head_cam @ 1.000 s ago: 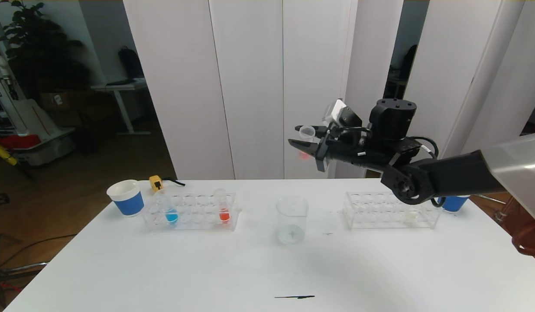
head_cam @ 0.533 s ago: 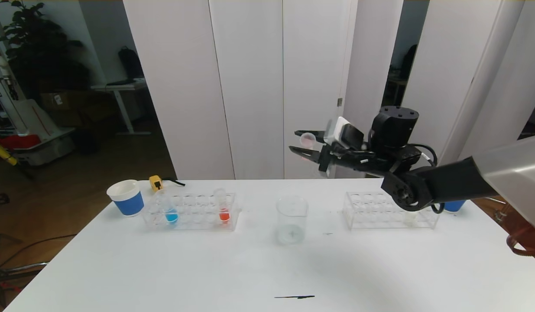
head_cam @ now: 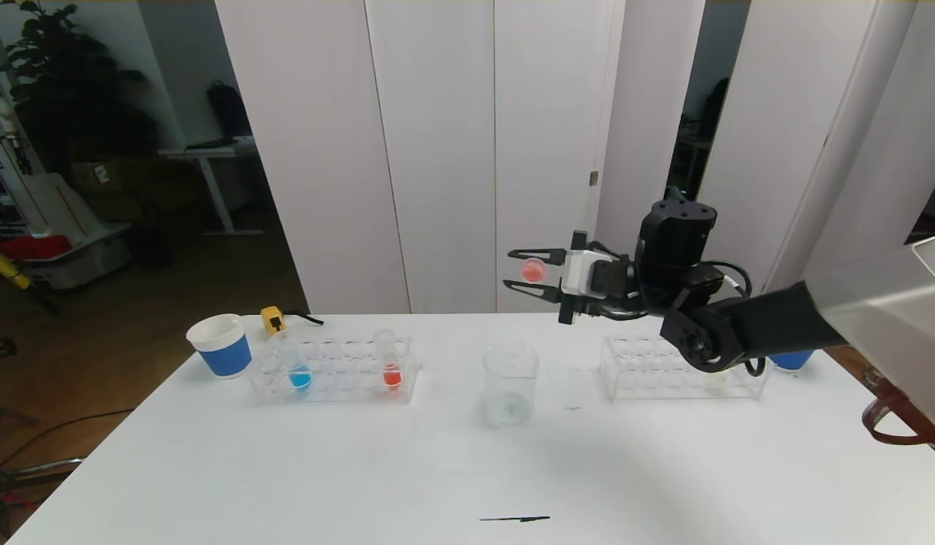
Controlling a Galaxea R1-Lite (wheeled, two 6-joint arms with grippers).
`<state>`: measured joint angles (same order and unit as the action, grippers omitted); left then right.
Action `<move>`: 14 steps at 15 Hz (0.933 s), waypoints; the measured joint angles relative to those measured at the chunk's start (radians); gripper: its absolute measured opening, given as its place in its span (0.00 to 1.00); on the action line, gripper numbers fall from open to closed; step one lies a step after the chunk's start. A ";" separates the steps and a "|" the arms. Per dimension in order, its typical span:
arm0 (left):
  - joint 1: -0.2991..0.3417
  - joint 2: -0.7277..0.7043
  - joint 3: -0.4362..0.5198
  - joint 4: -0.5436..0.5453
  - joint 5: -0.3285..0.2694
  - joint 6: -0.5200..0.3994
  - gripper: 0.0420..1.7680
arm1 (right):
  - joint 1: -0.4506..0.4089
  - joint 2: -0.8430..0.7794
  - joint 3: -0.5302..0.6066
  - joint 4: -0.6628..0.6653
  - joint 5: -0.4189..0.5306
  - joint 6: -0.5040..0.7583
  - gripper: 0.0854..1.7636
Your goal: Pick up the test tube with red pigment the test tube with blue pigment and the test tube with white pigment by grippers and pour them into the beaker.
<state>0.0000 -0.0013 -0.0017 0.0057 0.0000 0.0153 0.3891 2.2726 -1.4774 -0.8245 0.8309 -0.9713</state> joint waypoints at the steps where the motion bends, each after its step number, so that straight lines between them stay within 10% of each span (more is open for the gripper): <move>1: 0.000 0.000 0.000 0.000 0.000 0.000 0.98 | -0.003 0.004 -0.004 -0.002 0.002 -0.030 0.30; 14: 0.000 0.000 0.000 0.000 0.000 0.000 0.98 | -0.006 0.061 -0.030 -0.006 -0.039 -0.287 0.30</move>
<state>0.0000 -0.0013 -0.0017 0.0062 0.0000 0.0153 0.3832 2.3340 -1.5077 -0.8302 0.7917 -1.2585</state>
